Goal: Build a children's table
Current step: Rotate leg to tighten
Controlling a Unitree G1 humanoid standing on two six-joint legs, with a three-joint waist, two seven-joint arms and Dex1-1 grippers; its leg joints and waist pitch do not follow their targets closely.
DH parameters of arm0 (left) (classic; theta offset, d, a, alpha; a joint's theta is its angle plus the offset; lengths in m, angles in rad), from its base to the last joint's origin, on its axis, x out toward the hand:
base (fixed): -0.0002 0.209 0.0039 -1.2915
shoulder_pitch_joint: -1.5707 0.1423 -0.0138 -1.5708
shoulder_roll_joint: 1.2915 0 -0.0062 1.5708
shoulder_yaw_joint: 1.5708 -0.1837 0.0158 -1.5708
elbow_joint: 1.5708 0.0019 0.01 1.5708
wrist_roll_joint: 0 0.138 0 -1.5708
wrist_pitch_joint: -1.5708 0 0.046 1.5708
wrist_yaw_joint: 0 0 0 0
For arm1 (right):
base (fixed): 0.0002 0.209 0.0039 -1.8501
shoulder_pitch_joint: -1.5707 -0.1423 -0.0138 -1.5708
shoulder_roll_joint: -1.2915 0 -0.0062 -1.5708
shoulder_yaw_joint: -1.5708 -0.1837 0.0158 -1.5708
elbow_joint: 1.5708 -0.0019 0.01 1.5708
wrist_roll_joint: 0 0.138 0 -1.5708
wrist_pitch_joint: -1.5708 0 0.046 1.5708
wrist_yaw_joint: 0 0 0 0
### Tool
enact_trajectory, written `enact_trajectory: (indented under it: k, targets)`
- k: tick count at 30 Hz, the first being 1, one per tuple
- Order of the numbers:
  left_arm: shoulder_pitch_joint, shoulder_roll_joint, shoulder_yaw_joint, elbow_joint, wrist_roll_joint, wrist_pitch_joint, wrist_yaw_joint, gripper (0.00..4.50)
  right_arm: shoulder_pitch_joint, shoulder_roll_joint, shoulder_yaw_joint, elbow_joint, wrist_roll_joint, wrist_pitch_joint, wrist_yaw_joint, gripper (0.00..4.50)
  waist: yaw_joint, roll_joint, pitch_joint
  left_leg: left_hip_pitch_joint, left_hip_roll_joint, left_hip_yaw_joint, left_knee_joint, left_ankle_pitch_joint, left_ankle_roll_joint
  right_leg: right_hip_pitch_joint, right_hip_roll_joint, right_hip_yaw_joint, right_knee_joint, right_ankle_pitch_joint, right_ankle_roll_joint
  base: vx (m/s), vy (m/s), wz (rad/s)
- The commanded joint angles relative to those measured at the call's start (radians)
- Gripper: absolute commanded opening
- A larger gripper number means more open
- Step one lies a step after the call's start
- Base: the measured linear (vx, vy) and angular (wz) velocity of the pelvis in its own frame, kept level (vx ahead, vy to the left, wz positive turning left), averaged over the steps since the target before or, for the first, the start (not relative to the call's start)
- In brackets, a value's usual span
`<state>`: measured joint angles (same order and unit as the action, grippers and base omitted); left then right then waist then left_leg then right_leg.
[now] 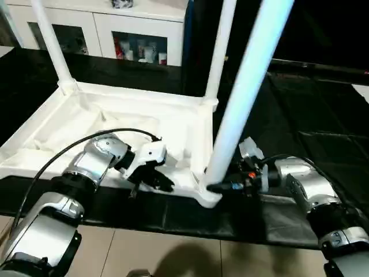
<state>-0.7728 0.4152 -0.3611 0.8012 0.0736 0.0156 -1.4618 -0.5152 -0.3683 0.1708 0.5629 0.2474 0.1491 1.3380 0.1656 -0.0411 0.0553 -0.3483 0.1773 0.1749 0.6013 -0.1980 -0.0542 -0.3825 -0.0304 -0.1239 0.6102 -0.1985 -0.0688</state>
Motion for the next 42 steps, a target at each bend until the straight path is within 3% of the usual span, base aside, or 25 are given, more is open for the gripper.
enact_trajectory:
  k: [1, 3, 4, 6, 8, 12, 17, 18, 19, 22, 24, 28, 31, 33, 37, 39, 42]
  targets:
    - [-0.040, -0.078, 0.032, 0.022, -0.016, 0.070, 0.132, 0.00, 0.017, 0.054, -0.003, -0.042, -0.022, 0.060, -0.146, 2.06, -0.008, 0.005, -0.064, 0.020, 0.075, -0.023, -0.066, -0.110, 0.048, 0.043, -0.143, 0.081, -0.103, -0.353, -0.040, 0.000, 0.000, 0.00]
    - [-0.051, -0.102, 0.045, 0.033, -0.020, 0.096, 0.179, 0.00, 0.019, 0.078, -0.010, -0.045, -0.026, 0.081, -0.200, 2.01, -0.013, 0.002, -0.064, 0.011, 0.072, -0.027, -0.069, -0.111, 0.042, 0.053, -0.146, 0.077, -0.104, -0.373, -0.037, 0.000, 0.000, 0.00]
    - [-0.060, -0.125, 0.055, 0.042, -0.022, 0.113, 0.224, 0.00, 0.015, 0.102, -0.016, -0.040, -0.032, 0.096, -0.250, 1.99, -0.016, 0.007, -0.064, 0.012, 0.073, -0.027, -0.069, -0.115, 0.041, 0.049, -0.148, 0.078, -0.107, -0.376, -0.036, 0.000, 0.000, 0.00]
    - [-0.095, -0.206, 0.087, 0.078, -0.029, 0.179, 0.373, 0.00, -0.008, 0.191, -0.042, -0.010, -0.051, 0.146, -0.434, 1.98, -0.031, 0.003, -0.062, 0.015, 0.076, -0.031, -0.071, -0.129, 0.022, 0.046, -0.148, 0.076, -0.108, -0.388, -0.045, 0.000, 0.000, 0.00]
    - [-0.110, -0.244, 0.099, 0.093, -0.031, 0.205, 0.440, 0.00, -0.028, 0.230, -0.047, 0.015, -0.065, 0.159, -0.512, 1.96, -0.038, 0.002, -0.063, 0.008, 0.070, -0.031, -0.070, -0.122, 0.017, 0.055, -0.153, 0.076, -0.108, -0.389, -0.050, 0.000, 0.000, 0.00]
    - [-0.145, -0.343, 0.126, 0.130, -0.029, 0.244, 0.609, 0.00, -0.119, 0.336, -0.066, 0.126, -0.101, 0.169, -0.751, 1.96, -0.051, 0.003, -0.066, 0.006, 0.063, -0.028, -0.066, -0.097, 0.041, 0.054, -0.150, 0.078, -0.109, -0.352, -0.060, 0.000, 0.000, 0.00]
    - [-0.152, -0.357, 0.122, 0.141, -0.005, 0.232, 0.647, 0.00, -0.147, 0.372, -0.086, 0.154, -0.114, 0.160, -0.832, 1.96, -0.059, 0.002, -0.068, 0.001, 0.064, -0.028, -0.067, -0.076, 0.063, 0.060, -0.151, 0.081, -0.098, -0.272, -0.076, 0.000, 0.000, 0.00]
    - [-0.151, -0.350, 0.122, 0.140, -0.002, 0.224, 0.641, 0.00, -0.142, 0.371, -0.088, 0.143, -0.113, 0.157, -0.823, 2.51, -0.060, 0.003, -0.068, 0.000, 0.067, -0.029, -0.067, -0.068, 0.069, 0.060, -0.150, 0.081, -0.096, -0.249, -0.078, 0.000, 0.000, 0.00]
    - [-0.151, -0.350, 0.122, 0.140, -0.002, 0.224, 0.641, 0.00, -0.142, 0.371, -0.088, 0.143, -0.113, 0.157, -0.823, 2.65, -0.061, 0.003, -0.068, 0.000, 0.067, -0.029, -0.067, -0.066, 0.072, 0.060, -0.150, 0.081, -0.094, -0.239, -0.081, 0.000, 0.000, 0.00]
    - [-0.135, -0.304, 0.116, 0.132, 0.019, 0.188, 0.601, 0.00, -0.106, 0.355, -0.111, 0.091, -0.112, 0.144, -0.781, 2.71, -0.062, 0.003, -0.066, 0.003, 0.070, -0.029, -0.069, -0.080, 0.074, 0.059, -0.153, 0.083, -0.094, -0.225, -0.094, 0.000, 0.000, 0.00]
    - [-0.126, -0.285, 0.111, 0.124, 0.023, 0.171, 0.575, 0.00, -0.092, 0.341, -0.118, 0.074, -0.106, 0.138, -0.762, 3.08, -0.062, 0.002, -0.066, 0.002, 0.071, -0.029, -0.070, -0.085, 0.077, 0.061, -0.154, 0.085, -0.092, -0.220, -0.088, 0.000, 0.000, 0.00]
    - [-0.104, -0.240, 0.103, 0.105, 0.028, 0.130, 0.511, 0.00, -0.064, 0.296, -0.125, 0.046, -0.085, 0.120, -0.717, 3.29, -0.063, 0.004, -0.064, 0.004, 0.072, -0.028, -0.070, -0.103, 0.076, 0.059, -0.155, 0.085, -0.096, -0.238, -0.094, 0.000, 0.000, 0.00]
    - [-0.072, -0.167, 0.084, 0.071, 0.011, 0.097, 0.370, 0.00, -0.011, 0.195, -0.094, -0.009, -0.070, 0.060, -0.543, 3.59, -0.061, 0.005, -0.065, 0.002, 0.073, -0.027, -0.070, -0.096, 0.081, 0.060, -0.153, 0.087, -0.091, -0.210, -0.097, 0.000, 0.000, 0.00]
    - [-0.052, -0.125, 0.069, 0.048, 0.001, 0.037, 0.262, 0.00, 0.016, 0.139, -0.093, -0.053, -0.045, 0.054, -0.430, 3.67, -0.055, 0.005, -0.066, 0.001, 0.075, -0.028, -0.069, -0.095, 0.088, 0.062, -0.154, 0.086, -0.088, -0.184, -0.104, 0.000, 0.000, 0.00]
    - [-0.031, -0.077, 0.046, 0.010, -0.009, 0.017, 0.119, 0.00, 0.037, 0.067, -0.091, -0.099, -0.017, 0.047, -0.272, 4.00, -0.046, 0.007, -0.067, 0.000, 0.082, -0.026, -0.068, -0.080, 0.094, 0.059, -0.152, 0.084, -0.079, -0.148, -0.118, 0.000, 0.000, 0.00]
    - [-0.028, -0.064, 0.038, 0.005, -0.007, 0.008, 0.087, 0.00, 0.038, 0.046, -0.085, -0.103, -0.018, 0.043, -0.235, 4.24, -0.036, 0.008, -0.067, 0.005, 0.083, -0.023, -0.067, -0.085, 0.095, 0.056, -0.152, 0.083, -0.080, -0.159, -0.120, 0.000, 0.000, 0.00]
    - [-0.020, -0.036, 0.015, -0.015, -0.011, -0.016, 0.002, 0.00, 0.041, -0.015, -0.054, -0.107, -0.003, 0.022, -0.109, 4.24, -0.020, 0.005, -0.066, 0.009, 0.084, -0.020, -0.067, -0.096, 0.087, 0.054, -0.157, 0.083, -0.083, -0.196, -0.112, 0.000, 0.000, 0.00]
